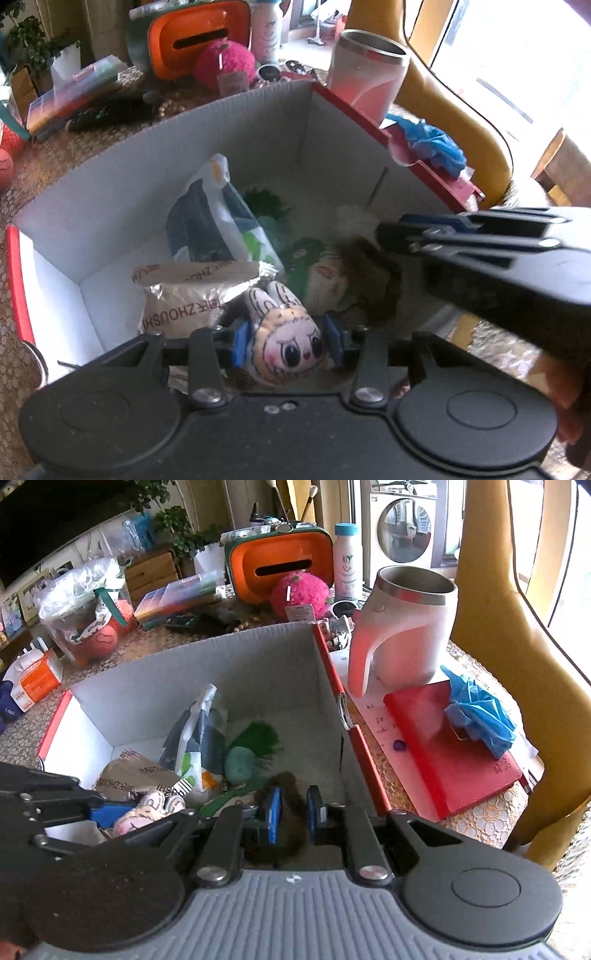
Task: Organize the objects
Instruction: 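Lower both tools into the shoebox and open them, releasing toy and bracelet, then withdraw both open tools from the shoebox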
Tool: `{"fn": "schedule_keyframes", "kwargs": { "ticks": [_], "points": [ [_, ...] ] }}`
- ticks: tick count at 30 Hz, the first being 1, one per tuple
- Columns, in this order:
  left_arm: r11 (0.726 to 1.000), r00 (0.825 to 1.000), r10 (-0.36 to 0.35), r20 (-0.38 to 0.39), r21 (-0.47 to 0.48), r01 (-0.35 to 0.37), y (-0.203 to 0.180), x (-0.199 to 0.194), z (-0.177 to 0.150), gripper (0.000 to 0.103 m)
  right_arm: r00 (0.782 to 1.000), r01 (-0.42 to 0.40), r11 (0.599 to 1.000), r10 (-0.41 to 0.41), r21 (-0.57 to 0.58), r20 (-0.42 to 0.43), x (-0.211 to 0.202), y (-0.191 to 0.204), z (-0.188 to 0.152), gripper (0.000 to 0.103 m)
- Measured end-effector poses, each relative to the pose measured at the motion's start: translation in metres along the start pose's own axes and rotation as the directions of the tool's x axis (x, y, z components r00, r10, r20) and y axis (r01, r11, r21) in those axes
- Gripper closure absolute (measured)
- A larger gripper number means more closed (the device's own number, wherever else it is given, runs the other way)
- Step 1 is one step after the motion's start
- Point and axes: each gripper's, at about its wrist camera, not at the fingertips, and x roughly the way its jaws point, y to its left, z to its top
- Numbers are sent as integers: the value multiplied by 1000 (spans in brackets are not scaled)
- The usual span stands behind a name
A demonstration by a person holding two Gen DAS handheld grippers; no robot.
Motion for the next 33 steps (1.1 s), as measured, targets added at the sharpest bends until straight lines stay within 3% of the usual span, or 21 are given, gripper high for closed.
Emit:
{"fn": "schedule_keyframes", "kwargs": {
  "ticks": [4, 11, 15, 20, 33],
  "points": [
    [1000, 1000, -16, -6, -26, 16, -1, 0, -1, 62, 1000, -16, 1000, 16, 21, 15, -8, -4, 2, 88],
    [999, 999, -33, 14, -32, 33, 1, -10, -8, 54, 999, -41, 999, 40, 27, 25, -21, 0, 0, 84],
    [999, 998, -36, 54, -37, 38, 4, -25, -11, 50, 998, -50, 999, 49, 21, 48, -34, 5, -3, 76],
    [1000, 992, -17, 122, -20, 20, 9, -57, -22, 41, 995, -67, 998, 66, 21, 77, -55, 12, -9, 75],
    [999, 963, 46, 267, -21, -42, 25, -124, -73, 34, 983, -105, 993, 111, -44, 149, -113, 53, -43, 75]
  ]
}}
